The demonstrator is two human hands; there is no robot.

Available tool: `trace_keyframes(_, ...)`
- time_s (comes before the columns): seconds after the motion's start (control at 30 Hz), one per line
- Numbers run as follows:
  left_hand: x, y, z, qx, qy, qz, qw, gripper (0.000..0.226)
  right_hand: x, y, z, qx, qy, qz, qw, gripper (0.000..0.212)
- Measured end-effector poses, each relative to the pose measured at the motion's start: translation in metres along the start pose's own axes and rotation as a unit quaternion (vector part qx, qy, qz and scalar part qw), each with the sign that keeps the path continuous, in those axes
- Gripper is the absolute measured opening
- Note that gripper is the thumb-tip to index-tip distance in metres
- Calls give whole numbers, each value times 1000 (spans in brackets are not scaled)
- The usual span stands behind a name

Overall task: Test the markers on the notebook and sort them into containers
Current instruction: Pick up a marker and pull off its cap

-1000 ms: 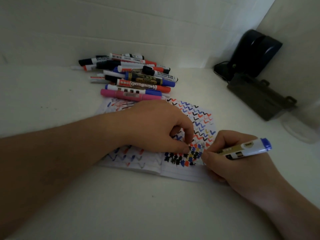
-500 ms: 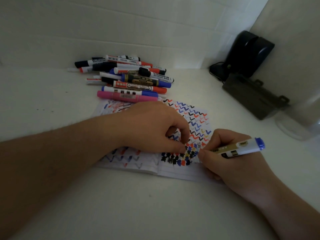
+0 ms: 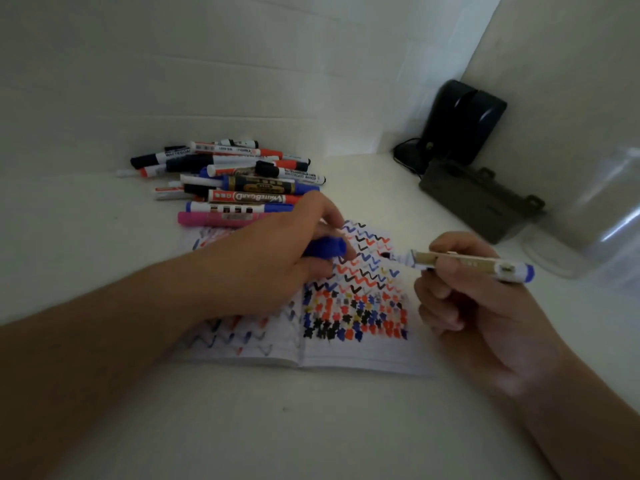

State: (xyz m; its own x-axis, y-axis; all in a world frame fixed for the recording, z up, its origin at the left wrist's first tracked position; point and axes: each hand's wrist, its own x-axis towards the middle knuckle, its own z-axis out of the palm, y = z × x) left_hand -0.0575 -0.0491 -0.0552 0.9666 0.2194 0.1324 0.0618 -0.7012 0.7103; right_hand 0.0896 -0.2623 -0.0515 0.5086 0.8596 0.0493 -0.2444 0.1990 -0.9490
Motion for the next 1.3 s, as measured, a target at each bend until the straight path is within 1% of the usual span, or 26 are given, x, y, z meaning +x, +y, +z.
trace_keyframes(0.13, 0, 5, 2, -29, -3, -1, 1000, 30, 2, -2, 1, 56, -10, 24, 998, 42)
trace_keyframes(0.23, 0, 8, 2, -13, -2, -4, 1000, 27, 3, 0, 0, 54, 14, 29, 998, 43)
trace_keyframes(0.4, 0, 9, 3, 35, 1, -2, 999, 26, 5, 6, 3, 24, 1, 46, 999, 45)
trace_keyframes(0.5, 0, 10, 6, 81, 15, 7, 997, 25, 6, 8, 5, -2, 8, 58, 998, 34)
trace_keyframes(0.63, 0, 16, 7, 114, 35, 20, 993, 18, 6, 9, 11, -58, 52, 48, 996, 7)
trace_keyframes(0.67, 0, 17, 8, 104, 34, 22, 994, 16, 6, 9, 12, -59, 58, 42, 996, 7)
trace_keyframes(0.73, -2, 21, 9, 72, 36, 26, 996, 14, 4, 8, 12, -58, 64, 32, 996, 16)
trace_keyframes(0.83, -3, 28, 18, 43, 60, 38, 996, 9, 2, 5, 13, -59, 67, 29, 996, 23)
trace_keyframes(0.93, 4, 35, 30, 56, 84, 41, 994, 4, 3, 5, 11, -56, 68, 18, 996, 24)
trace_keyframes(1.0, 9, 39, 35, 71, 81, 37, 993, 5, 4, 5, 8, -58, 73, 14, 996, 24)
trace_keyframes(1.17, 13, 39, 39, 119, 102, 39, 987, 7, 4, 5, 9, -54, 67, 33, 996, 26)
trace_keyframes(1.23, 12, 36, 41, 148, 125, 57, 979, 12, 3, 3, 9, -69, 66, 36, 995, 25)
trace_keyframes(1.3, 8, 32, 42, 128, 119, 80, 981, 17, 2, 4, 9, -94, 62, 34, 993, 24)
